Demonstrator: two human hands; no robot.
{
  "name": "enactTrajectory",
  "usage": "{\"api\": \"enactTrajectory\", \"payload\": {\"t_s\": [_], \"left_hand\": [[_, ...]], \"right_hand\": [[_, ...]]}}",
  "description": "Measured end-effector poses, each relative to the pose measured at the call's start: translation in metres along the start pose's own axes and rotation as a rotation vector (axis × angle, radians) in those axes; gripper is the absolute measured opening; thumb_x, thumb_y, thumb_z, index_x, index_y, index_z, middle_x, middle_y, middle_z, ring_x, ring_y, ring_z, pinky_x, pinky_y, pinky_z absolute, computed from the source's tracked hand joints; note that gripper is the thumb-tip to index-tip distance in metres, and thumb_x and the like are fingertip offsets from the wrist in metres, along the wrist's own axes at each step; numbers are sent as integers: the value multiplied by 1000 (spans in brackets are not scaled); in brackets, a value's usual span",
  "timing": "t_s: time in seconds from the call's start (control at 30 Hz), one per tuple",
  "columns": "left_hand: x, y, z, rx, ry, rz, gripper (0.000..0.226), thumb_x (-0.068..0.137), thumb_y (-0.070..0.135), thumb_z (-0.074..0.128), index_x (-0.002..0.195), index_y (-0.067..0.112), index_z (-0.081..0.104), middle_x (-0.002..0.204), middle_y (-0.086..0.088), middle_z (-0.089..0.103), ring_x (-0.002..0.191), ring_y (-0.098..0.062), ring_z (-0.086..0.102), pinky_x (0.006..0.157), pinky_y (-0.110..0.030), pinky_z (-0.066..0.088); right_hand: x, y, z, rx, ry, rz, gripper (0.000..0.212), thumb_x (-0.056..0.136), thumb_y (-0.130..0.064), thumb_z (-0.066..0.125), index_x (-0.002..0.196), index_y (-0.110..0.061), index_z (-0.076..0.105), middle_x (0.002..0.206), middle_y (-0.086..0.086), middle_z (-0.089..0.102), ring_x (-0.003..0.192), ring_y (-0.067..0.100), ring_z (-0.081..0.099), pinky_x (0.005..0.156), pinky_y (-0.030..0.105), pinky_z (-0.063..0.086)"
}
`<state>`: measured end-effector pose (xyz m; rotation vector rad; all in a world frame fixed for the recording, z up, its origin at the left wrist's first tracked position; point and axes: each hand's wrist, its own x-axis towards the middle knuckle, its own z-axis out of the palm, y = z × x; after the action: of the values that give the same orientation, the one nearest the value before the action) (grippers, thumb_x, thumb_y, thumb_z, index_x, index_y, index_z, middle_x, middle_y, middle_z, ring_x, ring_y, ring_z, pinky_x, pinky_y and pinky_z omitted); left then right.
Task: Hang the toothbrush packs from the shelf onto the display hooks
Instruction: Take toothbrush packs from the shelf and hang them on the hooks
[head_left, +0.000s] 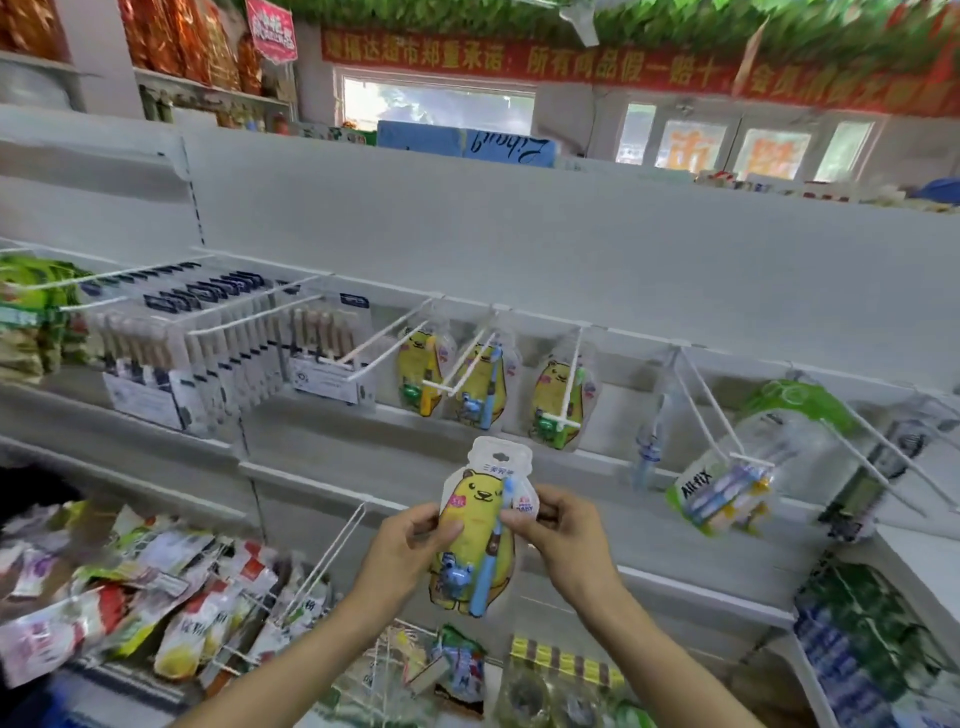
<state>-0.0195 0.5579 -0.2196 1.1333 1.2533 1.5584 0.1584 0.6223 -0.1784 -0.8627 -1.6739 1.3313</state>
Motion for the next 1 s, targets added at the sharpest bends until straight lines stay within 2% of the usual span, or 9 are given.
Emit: {"api": "enactTrajectory", "payload": {"t_s": [0.1, 0.17, 0.3, 0.43, 0.5, 0.6, 0.67, 0.83, 1.0], "left_hand": [[-8, 1, -35, 20, -115, -12, 23, 83, 30, 77, 101, 16, 77, 101, -10, 77, 92, -24, 73, 75, -30, 59], [-12, 3, -52, 26, -168, -14, 16, 83, 14, 76, 97, 22, 79, 100, -10, 77, 90, -24, 74, 75, -31, 60], [-8, 3, -74, 47, -156, -9, 25, 82, -2, 71, 93, 19, 79, 96, -8, 78, 84, -19, 74, 75, -31, 59], [3, 9, -80, 19, -164, 4, 24, 77, 14, 72, 93, 30, 80, 96, -7, 78, 86, -21, 74, 75, -33, 60], [10, 14, -82, 27, -172, 6, 23, 77, 18, 72, 95, 30, 79, 98, -7, 78, 88, -24, 74, 75, -36, 60], [21, 15, -81, 44, -185, 2, 19, 86, 10, 72, 102, 18, 77, 99, -9, 77, 90, -30, 74, 78, -41, 61], [26, 16, -79, 44, -172, -11, 19, 88, 1, 69, 103, 11, 74, 97, -10, 77, 87, -29, 74, 74, -36, 61], [30, 17, -76, 19, -197, -13, 19, 87, 0, 67, 103, 9, 73, 96, -9, 78, 84, -24, 74, 73, -32, 61], [31, 18, -72, -8, -208, 11, 19, 87, 1, 66, 101, 11, 73, 93, -5, 78, 82, -19, 75, 70, -27, 59]], "right_hand": [[4, -9, 25, 20, 32, -35, 15, 85, -1, 72, 96, -11, 74, 92, 1, 79, 86, 15, 74, 76, 28, 58], [6, -14, 38, -8, 30, -70, 14, 85, -4, 72, 99, -5, 74, 94, 4, 79, 89, 19, 74, 77, 31, 60], [10, -21, 60, -62, 56, -106, 15, 84, -6, 74, 99, -7, 75, 94, 4, 78, 90, 22, 74, 80, 37, 61], [16, -29, 69, -52, 98, -123, 15, 84, -6, 74, 97, -13, 76, 94, 3, 79, 91, 20, 74, 81, 38, 60], [20, -33, 70, -40, 123, -132, 15, 84, -5, 74, 98, -12, 76, 95, 4, 78, 91, 20, 74, 80, 35, 60], [27, -36, 69, -2, 149, -145, 18, 84, -2, 73, 101, -5, 75, 96, 8, 78, 93, 23, 74, 80, 33, 60], [31, -37, 68, 5, 169, -141, 18, 83, 0, 73, 99, -6, 74, 96, 8, 78, 92, 22, 73, 79, 30, 60], [32, -32, 65, -2, 197, -164, 19, 83, -2, 74, 101, -5, 74, 97, 9, 77, 94, 25, 73, 81, 36, 60], [32, -32, 61, 28, 204, -175, 18, 84, -4, 73, 101, -10, 74, 99, 6, 78, 94, 23, 73, 81, 34, 60]]}}
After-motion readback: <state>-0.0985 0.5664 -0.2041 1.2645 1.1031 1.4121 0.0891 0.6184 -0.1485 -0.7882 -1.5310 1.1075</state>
